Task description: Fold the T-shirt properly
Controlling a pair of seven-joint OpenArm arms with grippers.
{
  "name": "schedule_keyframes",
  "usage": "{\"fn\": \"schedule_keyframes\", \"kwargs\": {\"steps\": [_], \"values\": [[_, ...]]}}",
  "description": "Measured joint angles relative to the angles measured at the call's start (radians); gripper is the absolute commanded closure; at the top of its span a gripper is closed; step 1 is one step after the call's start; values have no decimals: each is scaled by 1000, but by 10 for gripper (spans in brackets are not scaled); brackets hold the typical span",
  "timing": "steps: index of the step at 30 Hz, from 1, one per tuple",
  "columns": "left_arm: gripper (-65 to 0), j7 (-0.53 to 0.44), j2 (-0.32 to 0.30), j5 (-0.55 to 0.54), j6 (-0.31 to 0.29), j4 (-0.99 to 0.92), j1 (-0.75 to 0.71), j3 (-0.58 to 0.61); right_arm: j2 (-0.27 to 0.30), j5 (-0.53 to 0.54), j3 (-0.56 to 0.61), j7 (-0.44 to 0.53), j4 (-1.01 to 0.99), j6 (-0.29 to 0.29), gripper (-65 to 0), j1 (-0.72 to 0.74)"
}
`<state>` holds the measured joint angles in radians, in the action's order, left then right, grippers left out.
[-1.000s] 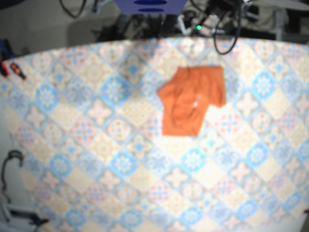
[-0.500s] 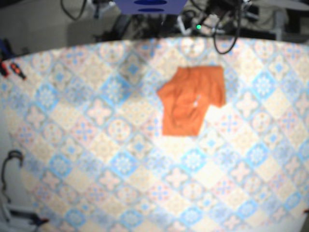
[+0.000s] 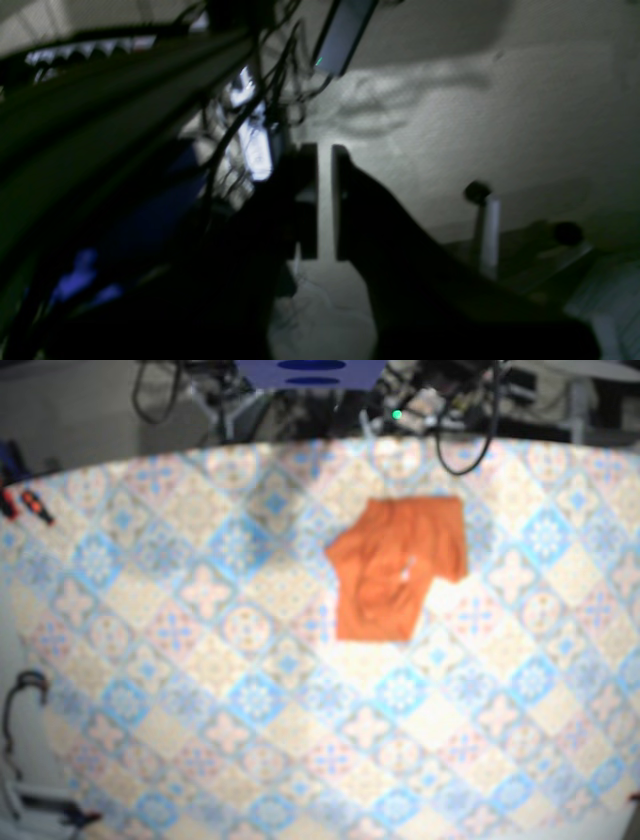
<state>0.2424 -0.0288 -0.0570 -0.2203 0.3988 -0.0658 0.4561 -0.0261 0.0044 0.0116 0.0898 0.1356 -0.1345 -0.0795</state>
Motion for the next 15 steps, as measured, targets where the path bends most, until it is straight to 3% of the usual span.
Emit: {"fn": "schedule_keyframes", "kwargs": {"steps": [6,11,15], "values": [[-88,1,3,0,0,-1,2,0,-8,0,0,2,2,0,-53,1],[-85,-6,3,1,0,-1,2,-2,-16,0,3,3,-3,3,-53,-5],[-82,-85,-2,-4,0,-2,-1,-2,-15,0,6,7,2,0,-53,0]]}}
